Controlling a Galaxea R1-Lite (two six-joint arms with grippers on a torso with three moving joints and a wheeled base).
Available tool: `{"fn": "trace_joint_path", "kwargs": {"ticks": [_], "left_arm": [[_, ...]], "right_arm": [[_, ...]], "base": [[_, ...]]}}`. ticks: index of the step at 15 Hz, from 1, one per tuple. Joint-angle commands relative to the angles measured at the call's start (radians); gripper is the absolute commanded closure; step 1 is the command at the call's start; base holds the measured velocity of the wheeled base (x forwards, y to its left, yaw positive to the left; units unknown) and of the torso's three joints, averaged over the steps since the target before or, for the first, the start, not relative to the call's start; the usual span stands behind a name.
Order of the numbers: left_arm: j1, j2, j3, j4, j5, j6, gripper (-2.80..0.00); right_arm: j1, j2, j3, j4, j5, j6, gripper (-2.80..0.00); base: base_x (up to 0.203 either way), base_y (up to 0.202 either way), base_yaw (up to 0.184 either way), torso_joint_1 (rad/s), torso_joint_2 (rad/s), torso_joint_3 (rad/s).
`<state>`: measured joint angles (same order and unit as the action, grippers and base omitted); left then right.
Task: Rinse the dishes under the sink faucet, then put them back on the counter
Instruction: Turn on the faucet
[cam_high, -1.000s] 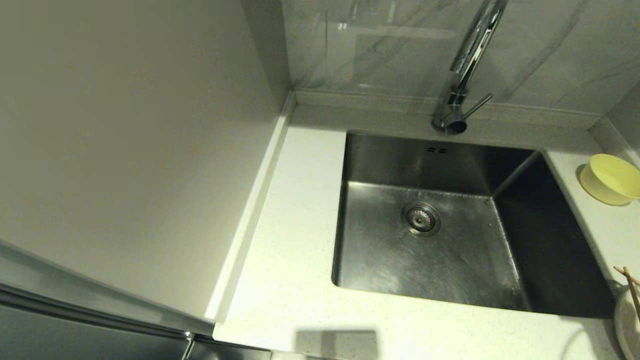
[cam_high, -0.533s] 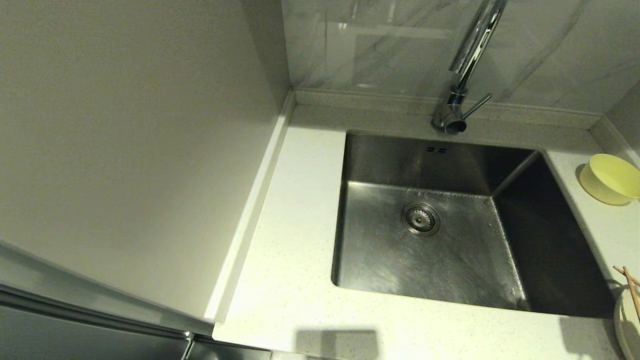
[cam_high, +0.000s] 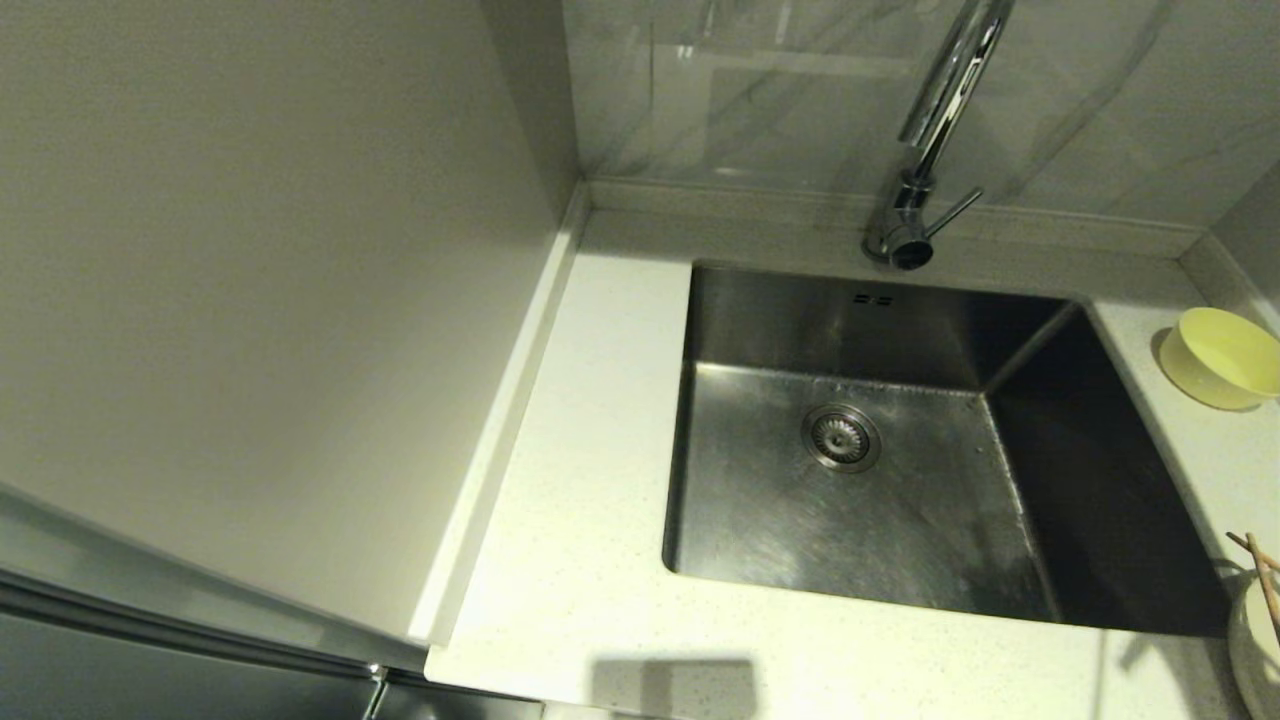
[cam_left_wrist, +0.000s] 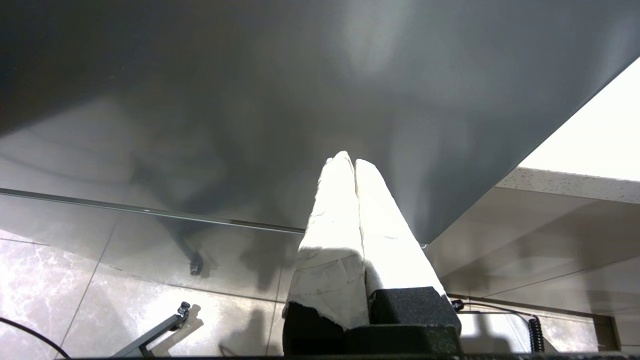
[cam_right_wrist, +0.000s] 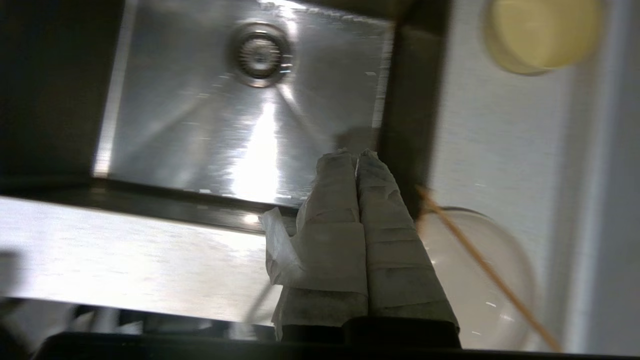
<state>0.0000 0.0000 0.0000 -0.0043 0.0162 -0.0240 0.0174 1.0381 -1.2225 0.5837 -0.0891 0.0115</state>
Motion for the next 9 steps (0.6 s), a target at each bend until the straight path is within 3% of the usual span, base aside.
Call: {"fn": "trace_joint_path", "kwargs": {"ticks": [1, 4, 7, 9], "left_arm": [[0.0, -0.002, 0.0, 0.0, 0.001, -0.001, 0.0], [0.0, -0.002, 0.0, 0.0, 0.001, -0.001, 0.0], [0.0, -0.002, 0.0, 0.0, 0.001, -0.001, 0.0], [0.0, -0.002, 0.0, 0.0, 0.001, -0.001, 0.0]], "right_arm": [[0.019, 0.201, -0.165, 0.015, 0.034, 0.072, 0.0], [0.029, 0.37, -0.296, -0.084, 0.057, 0.153, 0.0], [0.022, 0.474, -0.315, -0.409, 0.058, 0.199, 0.0], [0.017, 0.54, -0.321, -0.536, 0.043, 0.172, 0.0]], "base": [[0.0, 0.0, 0.0, 0.0, 0.0, 0.0], [0.0, 0.0, 0.0, 0.0, 0.0, 0.0], [0.0, 0.0, 0.0, 0.0, 0.0, 0.0], [0.0, 0.0, 0.0, 0.0, 0.0, 0.0]]}}
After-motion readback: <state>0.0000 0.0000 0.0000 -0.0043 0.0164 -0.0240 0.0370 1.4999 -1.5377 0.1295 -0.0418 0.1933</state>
